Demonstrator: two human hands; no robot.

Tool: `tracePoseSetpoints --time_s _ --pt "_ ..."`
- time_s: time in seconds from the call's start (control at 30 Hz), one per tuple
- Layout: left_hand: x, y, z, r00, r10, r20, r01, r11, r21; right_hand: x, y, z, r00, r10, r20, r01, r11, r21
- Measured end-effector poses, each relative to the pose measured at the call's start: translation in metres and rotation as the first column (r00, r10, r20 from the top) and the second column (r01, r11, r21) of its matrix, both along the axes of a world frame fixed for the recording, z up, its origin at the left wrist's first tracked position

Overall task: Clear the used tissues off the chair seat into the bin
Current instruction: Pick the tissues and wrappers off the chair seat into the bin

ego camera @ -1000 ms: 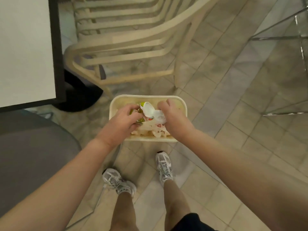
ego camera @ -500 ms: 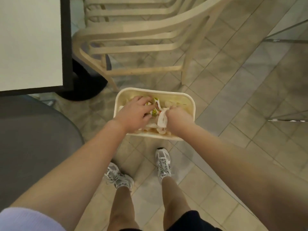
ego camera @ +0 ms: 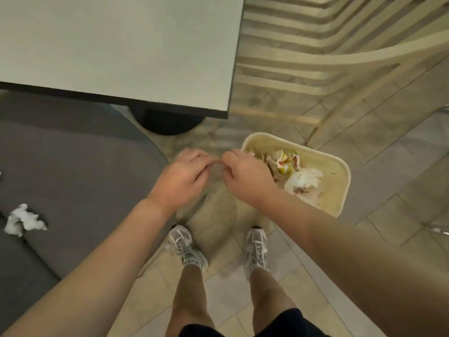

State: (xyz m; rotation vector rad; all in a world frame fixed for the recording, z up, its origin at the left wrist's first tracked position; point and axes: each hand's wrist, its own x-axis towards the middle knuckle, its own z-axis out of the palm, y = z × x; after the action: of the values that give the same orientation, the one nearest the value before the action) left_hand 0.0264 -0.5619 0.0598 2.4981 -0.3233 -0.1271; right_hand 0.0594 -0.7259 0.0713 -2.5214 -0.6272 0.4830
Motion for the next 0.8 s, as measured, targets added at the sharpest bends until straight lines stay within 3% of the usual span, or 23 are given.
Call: tracePoseSetpoints --time_s 0.23,0.43,0.6,0.73,0.8 --pt "-0.043 0.104 -0.002 0.972 0.233 0.008 -0.233 0.970 0.068 -0.025 0.120 -0.006 0.979 0.187 -0.078 -0.188 0.982 -0.007" --pt "-0.105 0.202 -0.021 0.864 0.499 -0.059 -0.492 0.864 0.107 -0.047 0.228 -0.019 0.915 0.374 -0.152 -0.377 0.926 0.007" --pt "-0.157 0.281 -0.047 0.607 0.791 -0.078 -0.765 0.608 0.212 -0.061 0.316 -0.028 0.854 0.494 -0.166 -0.509 0.858 -0.069" --pt "-0.177 0.332 -0.065 0.370 0.921 -0.120 -0.845 0.388 0.369 -0.064 0.381 -0.042 0.811 0.559 -0.174 -0.579 0.809 -0.099" --pt "-0.182 0.356 -0.078 0.291 0.945 -0.151 -0.842 0.328 0.428 -0.064 0.415 -0.052 0.785 0.599 -0.155 -0.616 0.782 -0.094"
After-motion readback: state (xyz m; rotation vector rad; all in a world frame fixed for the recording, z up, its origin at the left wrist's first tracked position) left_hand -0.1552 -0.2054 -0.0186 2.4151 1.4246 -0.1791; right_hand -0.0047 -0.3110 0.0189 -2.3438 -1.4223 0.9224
